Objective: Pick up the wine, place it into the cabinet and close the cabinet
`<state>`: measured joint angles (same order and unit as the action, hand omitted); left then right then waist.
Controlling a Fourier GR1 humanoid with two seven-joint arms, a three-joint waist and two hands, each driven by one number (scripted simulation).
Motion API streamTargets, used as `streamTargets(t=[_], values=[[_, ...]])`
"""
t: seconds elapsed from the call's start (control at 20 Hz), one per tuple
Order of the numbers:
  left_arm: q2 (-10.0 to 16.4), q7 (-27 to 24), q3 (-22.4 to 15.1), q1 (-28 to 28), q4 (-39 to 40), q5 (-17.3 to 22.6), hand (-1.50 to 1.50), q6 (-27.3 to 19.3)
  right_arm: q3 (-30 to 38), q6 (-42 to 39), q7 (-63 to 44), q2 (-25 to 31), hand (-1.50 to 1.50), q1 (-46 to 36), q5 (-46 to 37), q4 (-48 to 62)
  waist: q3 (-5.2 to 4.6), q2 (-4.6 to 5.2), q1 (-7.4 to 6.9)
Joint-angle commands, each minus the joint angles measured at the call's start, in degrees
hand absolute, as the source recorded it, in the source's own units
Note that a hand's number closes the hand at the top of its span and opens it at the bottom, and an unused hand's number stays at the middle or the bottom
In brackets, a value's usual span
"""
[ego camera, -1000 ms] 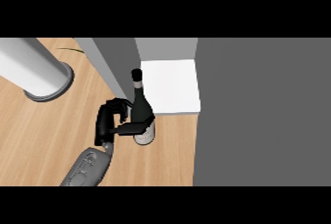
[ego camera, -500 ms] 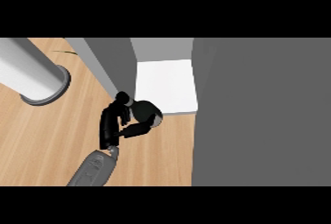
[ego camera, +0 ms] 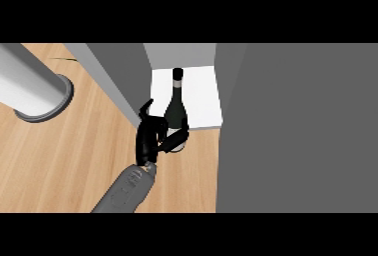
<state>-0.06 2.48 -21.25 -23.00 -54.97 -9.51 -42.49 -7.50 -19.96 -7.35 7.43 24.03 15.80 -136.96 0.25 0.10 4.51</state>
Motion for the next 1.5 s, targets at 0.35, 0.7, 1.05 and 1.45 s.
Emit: streamTargets(t=[0.35, 0.7, 1.05, 1.45], values=[[0.1, -8.5, 10.1, -22.1, 22.8, 10.7, 1.5, 3.9, 2.2, -0.2, -2.8, 1.1, -1.5, 0.7, 6.7, -3.7, -0.47, 1.54, 0.97], [0.4, -13.5, 10.6, -31.3, 33.6, 5.4, 1.5, -0.1, 1.4, -1.4, -0.1, 0.0, -1.5, 3.0, 5.3, -3.4, -0.31, 1.39, 1.14], [0.1, -13.1, 5.5, -36.6, 40.0, 3.8, 1.5, -1.3, 1.8, -2.3, -1.9, 1.6, -1.5, 2.1, 7.9, -4.3, -0.33, 1.39, 1.84], [0.1, -11.0, 5.5, -39.2, 41.2, 7.7, 1.5, -2.4, 3.2, -4.3, 0.2, 2.1, -1.5, 1.6, 9.3, -2.2, -0.31, 1.77, 3.45]])
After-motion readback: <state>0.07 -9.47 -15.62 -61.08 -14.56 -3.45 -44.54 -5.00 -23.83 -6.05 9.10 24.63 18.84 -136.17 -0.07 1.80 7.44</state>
